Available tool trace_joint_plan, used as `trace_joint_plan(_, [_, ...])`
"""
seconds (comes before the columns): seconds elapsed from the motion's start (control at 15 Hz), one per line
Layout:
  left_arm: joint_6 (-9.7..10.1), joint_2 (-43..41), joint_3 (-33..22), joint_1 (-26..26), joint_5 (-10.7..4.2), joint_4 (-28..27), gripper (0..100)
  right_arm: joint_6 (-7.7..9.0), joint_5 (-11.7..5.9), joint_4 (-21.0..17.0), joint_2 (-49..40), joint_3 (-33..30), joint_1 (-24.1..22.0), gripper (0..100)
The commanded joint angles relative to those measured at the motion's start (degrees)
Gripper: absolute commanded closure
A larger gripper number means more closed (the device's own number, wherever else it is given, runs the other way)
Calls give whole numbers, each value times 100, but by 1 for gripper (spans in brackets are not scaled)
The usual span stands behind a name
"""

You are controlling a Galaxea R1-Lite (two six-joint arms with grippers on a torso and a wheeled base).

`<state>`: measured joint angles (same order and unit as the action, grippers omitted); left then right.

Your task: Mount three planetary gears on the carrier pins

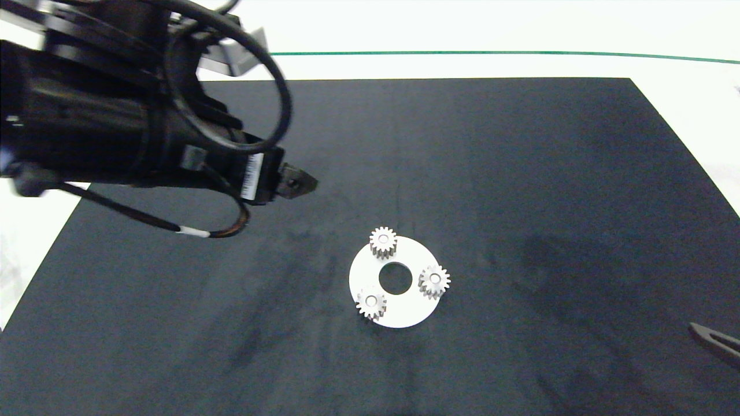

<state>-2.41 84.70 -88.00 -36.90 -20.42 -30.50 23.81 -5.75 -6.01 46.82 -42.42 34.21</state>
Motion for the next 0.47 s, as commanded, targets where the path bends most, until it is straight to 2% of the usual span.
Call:
trace_joint_plan(0.07, [4,-2133,1637,1423,-6,422,0,-157,-49,-5,-437,612,-1654,0])
trace_joint_plan(0.2, [-5,-2783,2604,1976,12,985,0,-157,-40,-5,-762,867,-2436,0])
trace_joint_plan(0.33, [-40,-3267,3351,2187,12,1582,0,-175,-40,-5,-1088,1078,-3219,0])
trace_joint_plan(0.4, [-49,-3408,3536,2205,-6,1670,0,-175,-22,-5,-1202,1131,-3473,0])
trace_joint_plan(0.47, [-66,-3803,3940,2205,-24,1784,0,-192,4,-5,-1483,1245,-3869,0])
